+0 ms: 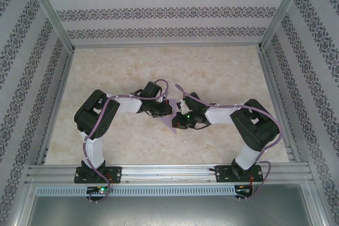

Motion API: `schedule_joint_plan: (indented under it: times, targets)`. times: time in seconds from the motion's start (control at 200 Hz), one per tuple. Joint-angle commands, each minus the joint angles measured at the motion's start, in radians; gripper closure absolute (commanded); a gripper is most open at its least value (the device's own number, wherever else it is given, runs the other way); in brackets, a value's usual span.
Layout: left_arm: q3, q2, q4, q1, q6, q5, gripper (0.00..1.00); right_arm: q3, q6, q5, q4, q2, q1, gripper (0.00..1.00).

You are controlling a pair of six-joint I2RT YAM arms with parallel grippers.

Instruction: Fold a paper plane with a square sheet of paper (fold left side to right side)

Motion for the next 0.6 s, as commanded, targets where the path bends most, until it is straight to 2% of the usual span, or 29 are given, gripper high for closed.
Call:
schedule_joint_plan:
  times: [0.0, 0.23, 0.595]
  targets:
    - [-0.033, 0.019, -0.070, 0.014, 0.009, -0.075, 0.98, -0.019, -0.032, 0.026, -0.035, -0.003, 0.012, 1.00]
    - [-0.037, -0.002, -0.039, 0.016, -0.004, -0.060, 0.98, -0.038, -0.054, 0.032, -0.073, 0.010, 0.014, 1.00]
    - [-0.061, -0.201, -0.011, 0.018, 0.021, -0.050, 0.96, -0.049, -0.157, 0.012, -0.100, 0.074, -0.035, 1.00]
